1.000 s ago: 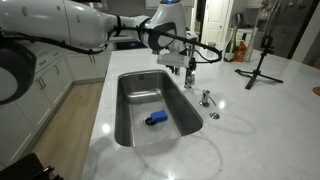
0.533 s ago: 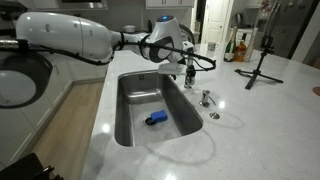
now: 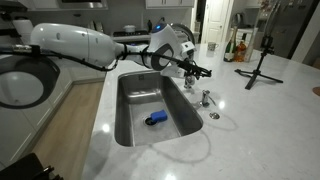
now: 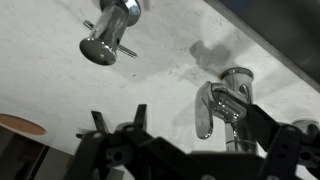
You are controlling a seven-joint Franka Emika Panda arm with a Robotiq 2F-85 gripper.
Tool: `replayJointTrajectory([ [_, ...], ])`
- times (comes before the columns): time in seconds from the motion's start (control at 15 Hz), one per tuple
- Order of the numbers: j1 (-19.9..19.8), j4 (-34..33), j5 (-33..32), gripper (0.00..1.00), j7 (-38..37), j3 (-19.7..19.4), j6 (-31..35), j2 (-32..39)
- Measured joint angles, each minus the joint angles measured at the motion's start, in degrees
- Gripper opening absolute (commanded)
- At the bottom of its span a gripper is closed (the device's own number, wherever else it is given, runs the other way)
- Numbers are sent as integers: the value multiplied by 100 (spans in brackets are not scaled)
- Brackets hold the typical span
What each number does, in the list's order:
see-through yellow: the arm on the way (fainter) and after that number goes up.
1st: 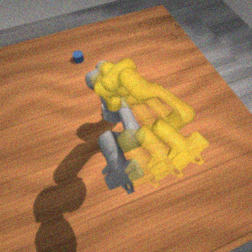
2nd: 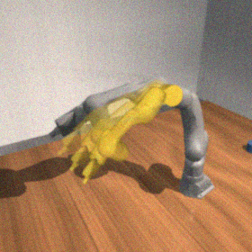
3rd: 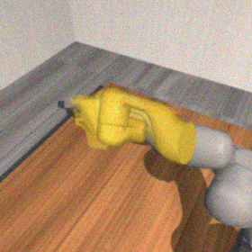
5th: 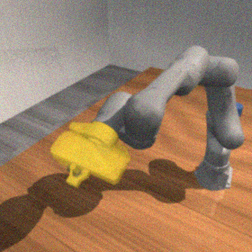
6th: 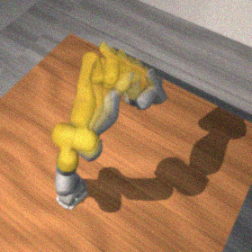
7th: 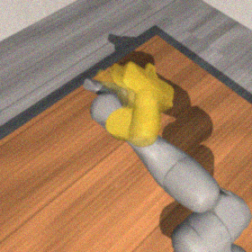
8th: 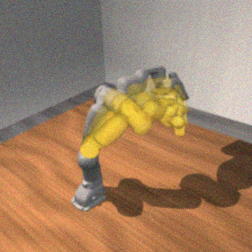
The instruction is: Open the tap
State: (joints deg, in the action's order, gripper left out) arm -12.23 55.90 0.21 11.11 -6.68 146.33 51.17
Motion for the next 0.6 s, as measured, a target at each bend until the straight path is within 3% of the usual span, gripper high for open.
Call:
replayJointTrajectory([
  [0.6, 377, -80, -151, 100, -753, -732, 746, 385],
])
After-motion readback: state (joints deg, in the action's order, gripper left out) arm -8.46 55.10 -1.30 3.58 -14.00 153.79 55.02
